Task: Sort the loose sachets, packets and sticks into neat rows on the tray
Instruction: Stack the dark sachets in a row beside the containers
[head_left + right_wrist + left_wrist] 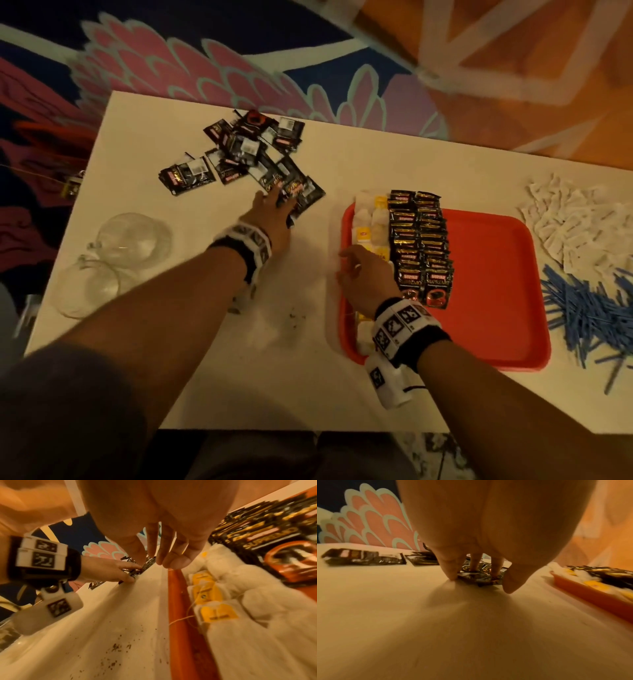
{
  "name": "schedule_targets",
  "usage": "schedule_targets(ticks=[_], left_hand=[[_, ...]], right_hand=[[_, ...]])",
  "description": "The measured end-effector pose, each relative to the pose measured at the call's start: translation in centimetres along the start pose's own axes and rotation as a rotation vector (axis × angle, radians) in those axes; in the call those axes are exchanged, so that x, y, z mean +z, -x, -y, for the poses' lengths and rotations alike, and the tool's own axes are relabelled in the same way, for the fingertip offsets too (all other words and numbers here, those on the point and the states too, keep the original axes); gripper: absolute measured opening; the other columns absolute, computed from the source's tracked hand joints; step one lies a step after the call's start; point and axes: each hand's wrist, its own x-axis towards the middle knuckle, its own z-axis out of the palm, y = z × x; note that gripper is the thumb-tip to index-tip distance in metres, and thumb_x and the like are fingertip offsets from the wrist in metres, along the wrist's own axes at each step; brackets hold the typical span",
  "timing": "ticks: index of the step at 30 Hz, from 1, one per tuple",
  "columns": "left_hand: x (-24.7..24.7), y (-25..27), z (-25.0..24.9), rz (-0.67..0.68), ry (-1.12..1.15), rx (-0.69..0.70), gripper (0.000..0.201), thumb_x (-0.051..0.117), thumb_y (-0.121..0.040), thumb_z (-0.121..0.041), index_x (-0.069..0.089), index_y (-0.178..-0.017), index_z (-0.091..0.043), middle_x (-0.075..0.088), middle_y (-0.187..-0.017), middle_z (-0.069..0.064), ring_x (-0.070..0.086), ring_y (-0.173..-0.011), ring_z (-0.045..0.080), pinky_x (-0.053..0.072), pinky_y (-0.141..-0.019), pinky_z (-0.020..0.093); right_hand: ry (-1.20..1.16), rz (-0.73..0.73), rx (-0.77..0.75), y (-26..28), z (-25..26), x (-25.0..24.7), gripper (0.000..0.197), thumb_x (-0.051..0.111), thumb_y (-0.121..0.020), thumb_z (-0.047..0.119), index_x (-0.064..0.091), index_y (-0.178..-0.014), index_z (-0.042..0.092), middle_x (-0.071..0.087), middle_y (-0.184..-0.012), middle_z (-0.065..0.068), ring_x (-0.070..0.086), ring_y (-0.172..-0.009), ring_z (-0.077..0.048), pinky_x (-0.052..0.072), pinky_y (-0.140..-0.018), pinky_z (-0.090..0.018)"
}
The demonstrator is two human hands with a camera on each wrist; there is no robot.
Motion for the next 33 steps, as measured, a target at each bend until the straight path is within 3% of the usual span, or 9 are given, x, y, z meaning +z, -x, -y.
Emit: schedule_targets(ticks=[4,8,11,14,17,20,23,29,33], left_hand=[[3.4,4.7,0.6,-0.052,0.024,0.040,0.064,0.048,-0.102,-0.033,0.015,-0.157,-0.036,-0.014,-0.165,-0.004,-0.008,-0.152,0.032,0.027,-0.119,0.052],[5.5,8.0,1.5,-0.052,0.040,0.038,0.060,0.044,-0.103,-0.034,0.016,-0.156,-0.039,-0.014,-0.165,-0.007,-0.010,-0.152,0.028,0.019,-0.121,0.045],[6.1,9.4,3.0,-0.092,0.005,0.086,0.070,0.051,-0.099,-0.041,0.012,-0.157,-0.038,-0.017,-0.165,-0.003,-0.011,-0.152,0.030,0.008,-0.124,0.043],[5.9,9.6,5.2,-0.162,0.022,0.043,0.093,0.062,-0.088,-0.056,0.002,-0.156,-0.040,-0.015,-0.165,0.000,-0.011,-0.152,0.030,0.007,-0.123,0.042],[5.2,8.6,6.6,-0.183,0.015,-0.007,0.098,0.060,-0.084,-0.066,0.001,-0.157,-0.037,-0.004,-0.166,0.000,0.002,-0.151,0.033,0.016,-0.120,0.046],[4.5,7.8,6.4,-0.166,-0.010,0.020,0.083,0.065,-0.089,-0.050,0.020,-0.155,-0.032,0.018,-0.163,0.000,0.022,-0.142,0.033,0.029,-0.113,0.046],[4.7,7.6,6.0,-0.180,0.058,0.042,0.071,0.070,-0.088,-0.034,0.035,-0.150,-0.029,0.027,-0.158,0.001,0.030,-0.134,0.031,0.035,-0.111,0.042],[5.5,7.9,6.0,-0.200,0.084,0.010,0.079,0.066,-0.087,-0.052,0.027,-0.152,-0.030,0.010,-0.164,0.004,0.019,-0.144,0.031,0.026,-0.117,0.045],[5.5,8.7,5.9,-0.216,0.101,0.006,0.084,0.061,-0.089,-0.054,0.016,-0.156,-0.029,0.000,-0.165,0.002,0.008,-0.148,0.030,0.017,-0.119,0.045]], right_hand=[[0.094,0.057,-0.012,-1.6,2.1,1.8,0.031,0.065,-0.090,0.021,0.058,-0.119,0.023,0.060,-0.105,0.005,0.058,-0.101,-0.015,0.045,-0.087,-0.024],[0.292,0.097,-0.081,-4.1,4.1,3.4,0.041,0.062,-0.089,0.025,0.055,-0.128,0.019,0.058,-0.123,-0.004,0.054,-0.116,-0.024,0.045,-0.099,-0.034],[0.441,0.122,-0.112,-5.7,5.2,4.7,0.061,0.065,-0.085,0.034,0.042,-0.141,0.031,0.040,-0.146,-0.008,0.043,-0.130,-0.032,0.040,-0.106,-0.041],[0.506,0.192,-0.057,-6.4,6.2,5.7,0.074,0.064,-0.086,0.044,0.025,-0.149,0.043,0.015,-0.158,-0.003,0.028,-0.137,-0.035,0.038,-0.108,-0.048],[0.552,0.224,-0.110,-6.1,7.0,7.0,0.068,0.058,-0.091,0.042,0.024,-0.150,0.041,0.018,-0.156,-0.003,0.027,-0.133,-0.037,0.036,-0.106,-0.046],[0.478,0.200,-0.115,-5.6,7.2,8.1,0.064,0.060,-0.092,0.034,0.031,-0.149,0.033,0.025,-0.152,-0.004,0.032,-0.129,-0.036,0.035,-0.106,-0.039],[0.390,0.186,-0.085,-5.3,7.3,7.9,0.061,0.063,-0.090,0.030,0.038,-0.146,0.028,0.029,-0.150,-0.003,0.032,-0.130,-0.033,0.035,-0.107,-0.037],[0.551,0.165,-0.172,-7.5,9.2,5.7,0.059,0.065,-0.079,0.031,0.046,-0.135,0.027,0.042,-0.140,0.000,0.036,-0.127,-0.027,0.044,-0.101,-0.044],[0.584,0.211,-0.265,-11.8,12.9,5.2,0.075,0.067,-0.082,0.028,0.031,-0.148,0.029,0.022,-0.157,0.002,0.021,-0.143,-0.025,0.031,-0.113,-0.047]])
